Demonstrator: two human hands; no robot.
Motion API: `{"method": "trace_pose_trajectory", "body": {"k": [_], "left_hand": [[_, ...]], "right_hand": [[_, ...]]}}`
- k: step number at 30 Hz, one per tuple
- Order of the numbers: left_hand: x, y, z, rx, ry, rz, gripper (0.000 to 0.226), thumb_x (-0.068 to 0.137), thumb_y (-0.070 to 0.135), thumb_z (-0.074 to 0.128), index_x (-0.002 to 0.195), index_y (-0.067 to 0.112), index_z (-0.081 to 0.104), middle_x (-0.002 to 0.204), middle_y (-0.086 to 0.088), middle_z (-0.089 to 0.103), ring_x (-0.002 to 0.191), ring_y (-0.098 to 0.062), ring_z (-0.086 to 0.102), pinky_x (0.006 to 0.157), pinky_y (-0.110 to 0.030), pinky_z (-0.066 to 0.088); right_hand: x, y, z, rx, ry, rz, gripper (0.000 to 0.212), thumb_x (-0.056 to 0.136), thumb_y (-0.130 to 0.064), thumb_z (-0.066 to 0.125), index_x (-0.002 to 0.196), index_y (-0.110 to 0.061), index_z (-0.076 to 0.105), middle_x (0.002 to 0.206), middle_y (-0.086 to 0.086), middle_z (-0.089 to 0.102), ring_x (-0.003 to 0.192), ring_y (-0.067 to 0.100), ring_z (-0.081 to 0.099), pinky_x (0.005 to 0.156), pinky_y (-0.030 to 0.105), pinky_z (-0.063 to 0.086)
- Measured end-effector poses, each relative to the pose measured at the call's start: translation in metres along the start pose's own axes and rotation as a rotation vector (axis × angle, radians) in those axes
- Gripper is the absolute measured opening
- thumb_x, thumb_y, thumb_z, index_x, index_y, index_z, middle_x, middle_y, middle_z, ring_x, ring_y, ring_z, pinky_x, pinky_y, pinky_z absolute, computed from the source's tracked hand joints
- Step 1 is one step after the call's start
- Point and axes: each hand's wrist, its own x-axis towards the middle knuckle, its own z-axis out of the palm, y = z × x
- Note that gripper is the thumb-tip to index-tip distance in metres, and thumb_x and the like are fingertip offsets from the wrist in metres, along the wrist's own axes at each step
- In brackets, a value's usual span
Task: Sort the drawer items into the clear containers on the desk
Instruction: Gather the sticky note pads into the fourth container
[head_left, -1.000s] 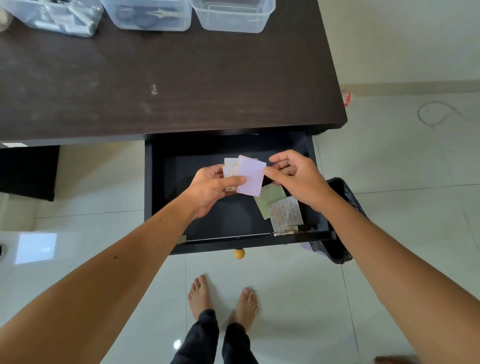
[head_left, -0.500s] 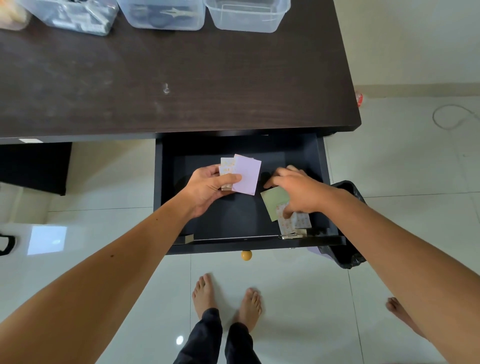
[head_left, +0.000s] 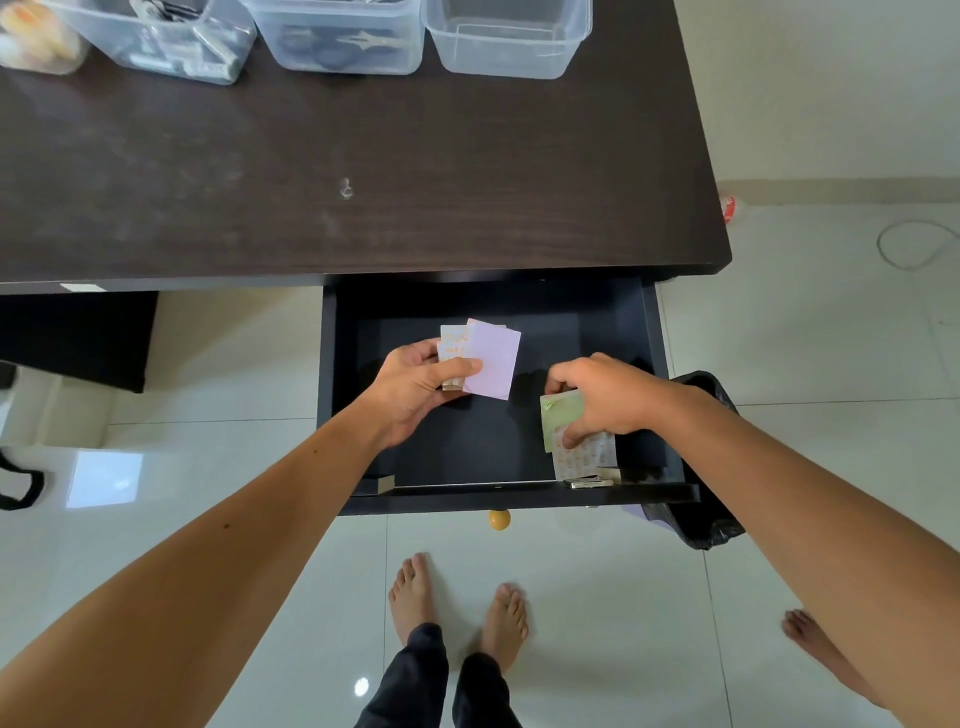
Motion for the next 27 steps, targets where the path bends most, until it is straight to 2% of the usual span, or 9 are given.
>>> {"method": "trace_pose_trajectory", "body": {"k": [2,7,12,15,19,22,27], "left_hand": [[-0.001,0.001,-0.001,0.000,0.005,0.008,0.049,0.085,0.005,0.080,0.131,0.003,0.063,0.121,-0.010,0.076,0.113,-0.026,0.073,0.086,-0.031,0.060],[-0.007,0.008,-0.003,-0.015,0.021,0.032,0.048,0.086,0.005,0.079,0.131,0.004,0.063,0.123,-0.010,0.075,0.115,-0.026,0.072,0.083,-0.029,0.060],[-0.016,0.011,-0.002,-0.042,0.035,0.046,0.045,0.086,0.005,0.079,0.128,0.005,0.064,0.119,-0.009,0.077,0.112,-0.025,0.073,0.084,-0.030,0.060],[-0.022,0.014,0.000,-0.059,0.017,0.040,0.043,0.087,0.006,0.078,0.128,0.005,0.063,0.120,-0.009,0.077,0.113,-0.024,0.073,0.092,-0.035,0.060],[-0.031,0.019,-0.002,-0.069,-0.040,0.042,0.038,0.092,0.010,0.074,0.128,0.006,0.064,0.122,-0.009,0.076,0.114,-0.023,0.073,0.100,-0.039,0.057],[-0.036,0.024,-0.005,-0.092,-0.063,0.050,0.037,0.094,0.014,0.070,0.130,0.005,0.062,0.124,-0.010,0.075,0.116,-0.023,0.072,0.102,-0.040,0.057],[-0.044,0.035,-0.010,-0.106,-0.084,0.083,0.059,0.084,0.029,0.074,0.134,0.002,0.060,0.127,-0.013,0.073,0.120,-0.025,0.070,0.101,-0.040,0.057]], "right_hand": [[-0.003,-0.001,-0.002,0.070,0.014,-0.006,0.045,0.075,-0.033,0.095,0.104,-0.033,0.060,0.111,-0.005,0.069,0.099,0.016,0.069,0.069,0.028,0.059],[-0.018,-0.009,-0.018,0.393,0.112,-0.038,0.043,0.075,-0.027,0.096,0.105,-0.028,0.065,0.100,-0.012,0.079,0.091,0.005,0.077,0.077,0.033,0.064],[-0.026,-0.021,-0.032,0.829,0.260,-0.056,0.045,0.078,-0.014,0.092,0.117,-0.021,0.070,0.107,-0.006,0.081,0.102,0.012,0.078,0.081,0.033,0.064],[-0.023,-0.029,-0.035,1.008,0.348,-0.061,0.044,0.081,-0.009,0.088,0.121,-0.017,0.071,0.110,-0.001,0.082,0.104,0.016,0.078,0.079,0.032,0.063],[-0.018,-0.040,-0.033,1.053,0.386,-0.040,0.037,0.085,-0.010,0.085,0.119,-0.011,0.072,0.109,0.000,0.082,0.103,0.017,0.079,0.077,0.032,0.064],[-0.016,-0.047,-0.030,1.050,0.406,-0.022,0.034,0.085,-0.018,0.086,0.116,-0.012,0.074,0.111,0.000,0.081,0.103,0.016,0.078,0.083,0.037,0.065],[-0.014,-0.063,-0.031,1.070,0.384,-0.018,0.034,0.088,-0.022,0.084,0.118,-0.014,0.071,0.113,-0.001,0.080,0.105,0.015,0.078,0.086,0.038,0.064]]}}
